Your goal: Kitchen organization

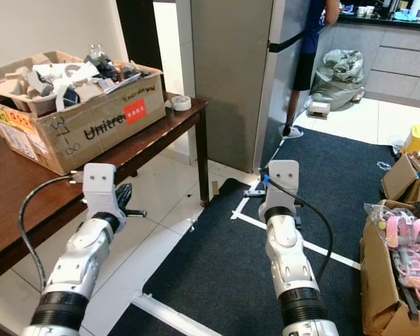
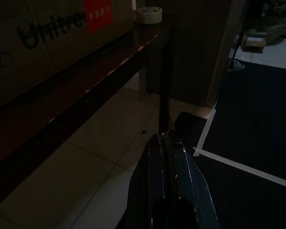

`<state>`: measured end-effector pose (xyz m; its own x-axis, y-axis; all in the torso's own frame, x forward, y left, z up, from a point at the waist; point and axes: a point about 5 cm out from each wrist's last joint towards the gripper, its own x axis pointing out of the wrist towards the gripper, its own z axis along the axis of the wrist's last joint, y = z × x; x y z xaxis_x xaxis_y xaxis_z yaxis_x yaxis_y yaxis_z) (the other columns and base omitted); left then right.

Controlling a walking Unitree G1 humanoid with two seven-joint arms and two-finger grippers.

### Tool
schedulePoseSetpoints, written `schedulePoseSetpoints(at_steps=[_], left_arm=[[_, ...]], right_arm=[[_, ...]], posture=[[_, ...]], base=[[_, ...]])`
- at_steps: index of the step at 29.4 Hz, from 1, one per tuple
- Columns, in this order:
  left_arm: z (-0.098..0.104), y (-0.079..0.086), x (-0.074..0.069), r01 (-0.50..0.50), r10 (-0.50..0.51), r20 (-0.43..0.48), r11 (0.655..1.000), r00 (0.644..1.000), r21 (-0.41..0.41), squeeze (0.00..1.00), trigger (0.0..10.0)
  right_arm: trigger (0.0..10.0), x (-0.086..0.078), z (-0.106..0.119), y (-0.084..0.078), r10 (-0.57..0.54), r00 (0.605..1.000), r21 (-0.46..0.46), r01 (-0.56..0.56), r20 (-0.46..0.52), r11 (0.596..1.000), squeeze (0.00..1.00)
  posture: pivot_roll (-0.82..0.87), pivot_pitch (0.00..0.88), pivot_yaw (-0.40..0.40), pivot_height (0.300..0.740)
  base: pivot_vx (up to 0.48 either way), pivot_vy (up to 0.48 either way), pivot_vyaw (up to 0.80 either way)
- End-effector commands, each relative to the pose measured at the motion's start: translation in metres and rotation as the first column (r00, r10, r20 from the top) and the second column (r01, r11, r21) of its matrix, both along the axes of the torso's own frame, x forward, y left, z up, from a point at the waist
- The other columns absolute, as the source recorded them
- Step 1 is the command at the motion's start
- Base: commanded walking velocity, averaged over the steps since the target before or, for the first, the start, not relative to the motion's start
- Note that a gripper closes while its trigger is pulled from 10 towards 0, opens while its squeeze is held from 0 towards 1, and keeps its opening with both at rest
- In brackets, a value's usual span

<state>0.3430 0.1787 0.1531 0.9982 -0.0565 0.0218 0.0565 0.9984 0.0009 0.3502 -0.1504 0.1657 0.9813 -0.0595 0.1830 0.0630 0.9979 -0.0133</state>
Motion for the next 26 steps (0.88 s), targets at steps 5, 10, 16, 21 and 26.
schedulePoseSetpoints(at_steps=[5, 10, 16, 21, 26], left_arm=[[-0.0037, 0.0024, -0.0013, -0.005, 0.005, -0.018, 1.000, 1.000, 0.022, 0.00, 10.0], [-0.0034, 0.0026, -0.0012, -0.005, 0.006, -0.018, 1.000, 1.000, 0.023, 0.00, 10.0], [-0.0033, 0.0024, -0.0014, -0.004, 0.005, -0.017, 1.000, 1.000, 0.022, 0.00, 10.0], [-0.0029, 0.0017, -0.0015, -0.001, 0.001, -0.014, 1.000, 1.000, 0.015, 0.00, 10.0], [-0.0019, 0.0011, -0.0017, 0.003, -0.003, -0.006, 1.000, 1.000, 0.004, 0.00, 10.0]], right_arm=[[10.0, -0.0010, -0.0040, 0.0010, 0.005, 1.000, -0.004, -0.005, -0.013, 1.000, 0.00], [10.0, -0.0008, -0.0039, 0.0005, 0.003, 1.000, -0.007, -0.004, -0.014, 1.000, 0.00], [10.0, -0.0007, -0.0038, 0.0006, 0.006, 1.000, -0.011, -0.006, -0.015, 1.000, 0.00], [10.0, -0.0006, -0.0023, 0.0005, -0.003, 1.000, -0.004, 0.003, -0.009, 1.000, 0.00], [10.0, -0.0004, -0.0019, 0.0013, 0.012, 1.000, 0.013, -0.011, -0.008, 1.000, 0.00]], posture=[[-0.03, 0.048, 0.008, 0.740], [-0.03, 0.048, 0.007, 0.740], [-0.03, 0.048, 0.007, 0.740], [-0.03, 0.049, 0.007, 0.740], [-0.03, 0.049, 0.007, 0.740]], base=[[0.000, 0.000, 0.00], [0.000, 0.000, 0.00], [0.000, 0.000, 0.00], [0.000, 0.000, 0.00], [0.000, 0.000, 0.00]])
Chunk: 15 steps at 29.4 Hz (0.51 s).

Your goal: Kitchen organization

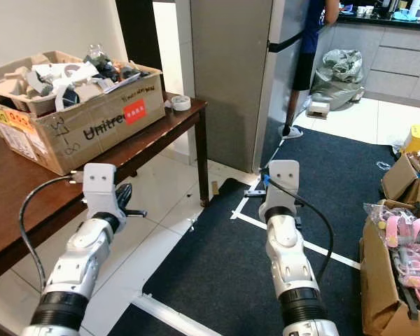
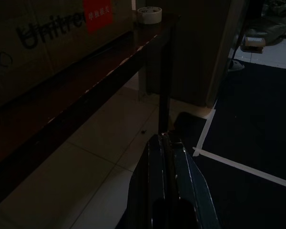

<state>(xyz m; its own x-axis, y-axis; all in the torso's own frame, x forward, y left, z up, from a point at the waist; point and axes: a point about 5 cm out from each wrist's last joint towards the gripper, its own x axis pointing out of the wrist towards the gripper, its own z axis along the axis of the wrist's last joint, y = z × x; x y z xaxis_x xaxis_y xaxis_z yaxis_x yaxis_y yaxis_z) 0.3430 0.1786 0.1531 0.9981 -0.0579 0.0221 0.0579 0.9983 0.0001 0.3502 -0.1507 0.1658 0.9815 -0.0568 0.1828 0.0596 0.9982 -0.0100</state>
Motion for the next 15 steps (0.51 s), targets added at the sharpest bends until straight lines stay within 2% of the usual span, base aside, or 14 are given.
schedulePoseSetpoints(at_steps=[1, 15], left_arm=[[-0.0015, 0.0009, -0.0017, 0.003, -0.003, -0.003, 1.000, 1.000, 0.002, 0.00, 10.0], [-0.0010, 0.0005, -0.0009, 0.007, -0.007, 0.001, 1.000, 1.000, 0.002, 0.00, 10.0]], right_arm=[[10.0, -0.0004, -0.0017, 0.0014, 0.009, 1.000, 0.000, -0.009, -0.006, 1.000, 0.00], [10.0, 0.0005, -0.0029, 0.0011, 0.014, 1.000, -0.012, -0.014, -0.018, 1.000, 0.00]], posture=[[-0.03, 0.045, 0.004, 0.740], [-0.03, 0.037, 0.005, 0.740]], base=[[0.000, 0.000, 0.00], [0.000, 0.000, 0.00]])
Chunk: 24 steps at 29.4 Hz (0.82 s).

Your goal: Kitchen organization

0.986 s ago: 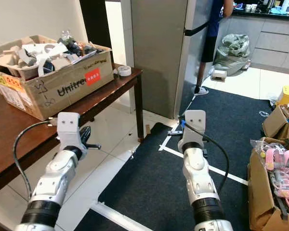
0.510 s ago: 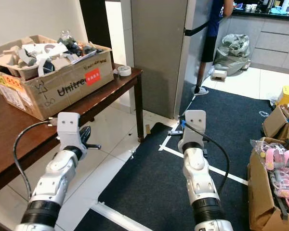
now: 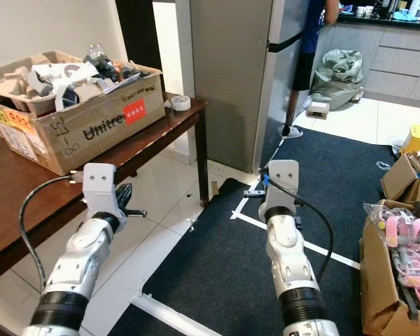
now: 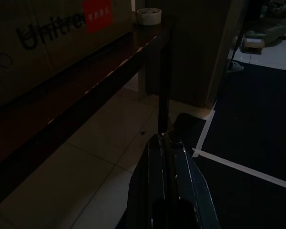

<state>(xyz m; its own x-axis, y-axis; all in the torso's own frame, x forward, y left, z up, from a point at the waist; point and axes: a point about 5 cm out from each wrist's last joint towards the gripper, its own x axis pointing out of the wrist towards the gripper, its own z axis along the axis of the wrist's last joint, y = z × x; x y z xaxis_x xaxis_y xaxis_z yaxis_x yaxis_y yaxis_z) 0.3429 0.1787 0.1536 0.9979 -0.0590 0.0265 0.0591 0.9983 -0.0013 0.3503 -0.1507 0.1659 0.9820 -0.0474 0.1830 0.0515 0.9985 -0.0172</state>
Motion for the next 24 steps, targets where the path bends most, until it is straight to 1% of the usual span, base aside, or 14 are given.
schedulePoseSetpoints(at_steps=[1, 7, 10, 17, 24], left_arm=[[-0.0014, 0.0004, -0.0009, 0.006, -0.006, -0.002, 1.000, 1.000, 0.003, 0.00, 10.0], [-0.0012, 0.0005, -0.0009, 0.006, -0.006, -0.002, 1.000, 1.000, 0.002, 0.00, 10.0], [-0.0009, 0.0013, -0.0012, 0.003, -0.003, -0.003, 1.000, 1.000, 0.003, 0.00, 10.0], [-0.0010, 0.0017, -0.0015, 0.002, -0.002, -0.003, 1.000, 1.000, 0.003, 0.00, 10.0], [-0.0008, 0.0014, -0.0012, 0.002, -0.002, -0.003, 1.000, 1.000, 0.003, 0.00, 10.0]], right_arm=[[10.0, 0.0004, -0.0030, 0.0009, 0.006, 1.000, -0.002, -0.006, -0.018, 1.000, 0.00], [10.0, 0.0003, -0.0029, -0.0010, 0.000, 1.000, 0.047, 0.001, -0.016, 0.999, 0.00], [10.0, -0.0005, -0.0010, 0.0004, 0.006, 1.000, 0.044, -0.006, -0.003, 0.999, 0.00], [10.0, -0.0002, -0.0024, 0.0022, 0.015, 1.000, 0.012, -0.015, -0.013, 1.000, 0.00], [10.0, 0.0003, -0.0021, 0.0022, 0.018, 1.000, 0.008, -0.017, -0.014, 1.000, 0.00]], posture=[[-0.03, 0.037, 0.005, 0.740], [-0.03, 0.043, 0.004, 0.740], [-0.03, 0.049, 0.005, 0.740], [-0.03, 0.052, 0.005, 0.740], [-0.03, 0.052, 0.006, 0.740]], base=[[0.000, 0.000, 0.00], [0.000, 0.000, 0.00], [0.000, 0.000, 0.00], [0.000, 0.000, 0.00], [0.000, 0.000, 0.00]])
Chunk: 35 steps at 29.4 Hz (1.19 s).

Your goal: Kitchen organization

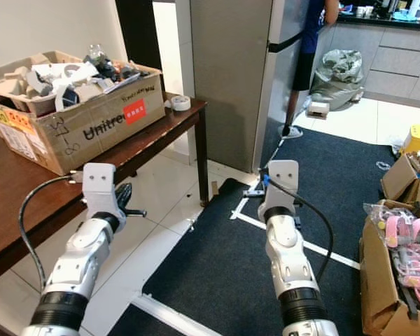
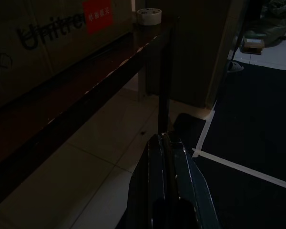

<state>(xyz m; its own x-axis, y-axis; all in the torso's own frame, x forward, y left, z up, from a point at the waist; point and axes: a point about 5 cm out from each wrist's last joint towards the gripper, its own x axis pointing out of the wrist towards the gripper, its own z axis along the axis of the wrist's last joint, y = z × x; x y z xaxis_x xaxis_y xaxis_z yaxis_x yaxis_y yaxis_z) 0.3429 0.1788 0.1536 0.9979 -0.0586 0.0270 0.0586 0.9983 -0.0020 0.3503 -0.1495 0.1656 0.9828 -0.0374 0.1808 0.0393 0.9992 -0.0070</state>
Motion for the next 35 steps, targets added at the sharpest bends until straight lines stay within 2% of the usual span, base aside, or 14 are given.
schedulePoseSetpoints(at_steps=[1, 15, 20, 30, 35], left_arm=[[-0.0009, 0.0013, -0.0013, 0.002, -0.002, -0.003, 1.000, 1.000, 0.003, 0.00, 10.0], [-0.0008, 0.0018, -0.0016, 0.000, 0.000, -0.002, 1.000, 1.000, 0.003, 0.00, 10.0], [-0.0004, 0.0014, -0.0013, 0.000, 0.000, -0.001, 1.000, 1.000, 0.002, 0.00, 10.0], [-0.0002, 0.0013, -0.0013, 0.001, -0.001, -0.001, 1.000, 1.000, 0.004, 0.00, 10.0], [-0.0003, 0.0014, -0.0013, 0.000, 0.000, -0.002, 1.000, 1.000, 0.002, 0.00, 10.0]], right_arm=[[10.0, 0.0002, -0.0017, 0.0012, 0.007, 1.000, -0.002, -0.007, -0.011, 1.000, 0.00], [10.0, -0.0004, -0.0007, 0.0026, 0.016, 1.000, -0.005, -0.016, -0.001, 1.000, 0.00], [10.0, -0.0006, -0.0009, 0.0021, 0.008, 1.000, -0.035, -0.008, 0.001, 0.999, 0.00], [10.0, -0.0005, -0.0009, 0.0023, 0.011, 1.000, -0.011, -0.011, 0.002, 1.000, 0.00], [10.0, -0.0002, 0.0001, 0.0003, 0.002, 1.000, 0.026, -0.002, 0.007, 1.000, 0.00]], posture=[[-0.03, 0.052, 0.006, 0.740], [-0.03, 0.052, 0.006, 0.740], [-0.02, 0.055, 0.004, 0.740], [-0.02, 0.055, 0.004, 0.740], [-0.02, 0.055, 0.004, 0.740]], base=[[0.000, 0.000, 0.00], [0.000, 0.000, 0.00], [0.000, 0.000, 0.64], [0.000, 0.000, 0.79], [0.000, 0.000, 0.00]])
